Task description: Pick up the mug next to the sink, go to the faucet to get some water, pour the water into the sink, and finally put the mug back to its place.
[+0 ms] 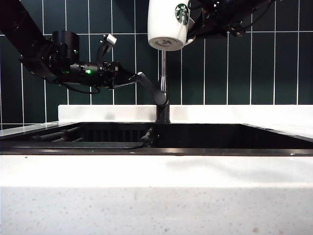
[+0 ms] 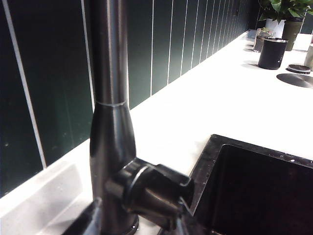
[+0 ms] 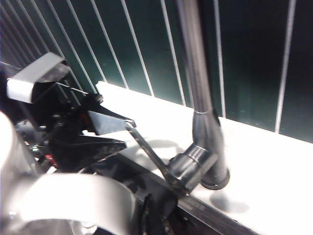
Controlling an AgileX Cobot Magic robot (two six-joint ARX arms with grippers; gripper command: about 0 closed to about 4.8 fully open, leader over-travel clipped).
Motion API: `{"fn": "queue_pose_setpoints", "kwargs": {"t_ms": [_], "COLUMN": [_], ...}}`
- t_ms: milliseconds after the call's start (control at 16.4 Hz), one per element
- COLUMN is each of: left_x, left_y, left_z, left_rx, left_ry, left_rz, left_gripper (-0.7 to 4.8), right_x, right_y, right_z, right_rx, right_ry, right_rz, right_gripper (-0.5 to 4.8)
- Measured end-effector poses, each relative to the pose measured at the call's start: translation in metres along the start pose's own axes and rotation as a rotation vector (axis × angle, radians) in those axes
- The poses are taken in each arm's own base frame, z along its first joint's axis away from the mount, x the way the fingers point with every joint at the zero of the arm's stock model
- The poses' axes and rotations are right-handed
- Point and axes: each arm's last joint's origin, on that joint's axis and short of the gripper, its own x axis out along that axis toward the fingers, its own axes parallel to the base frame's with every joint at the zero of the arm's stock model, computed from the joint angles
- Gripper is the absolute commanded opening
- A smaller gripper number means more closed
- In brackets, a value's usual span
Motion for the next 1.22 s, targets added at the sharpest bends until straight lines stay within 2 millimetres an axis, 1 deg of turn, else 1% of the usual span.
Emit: {"fn": "queue_pose_setpoints", "kwargs": {"t_ms": [304,730,1217], "left_x": [0.0029,0.0030,0.0039], "left_y": [-0.0022,-0.0069,-0.0095], "left_z": [0.0056,0.0052,0.0045], "left_rx": [0.052,-0.025,-0.050], "left_ry": [-0.036,-0.032,-0.026], "left_rz": [-0.009,-0.162,-0.222], "left_gripper": [1.79,1.79,1.78], "right_x": [0.0026,0.0026,0.0026], "right_y": [0.0069,0.0068,0.0069], "right_z": [0.0001,-0.0006,-0.0008], "right_rx": [-0.011,-0.033,-0.057], "right_ry": [-0.004,0.003,0.004], "right_rz": [0.023,0.023,0.022], "right_gripper": [-0.01,-0.01,-0.01]}}
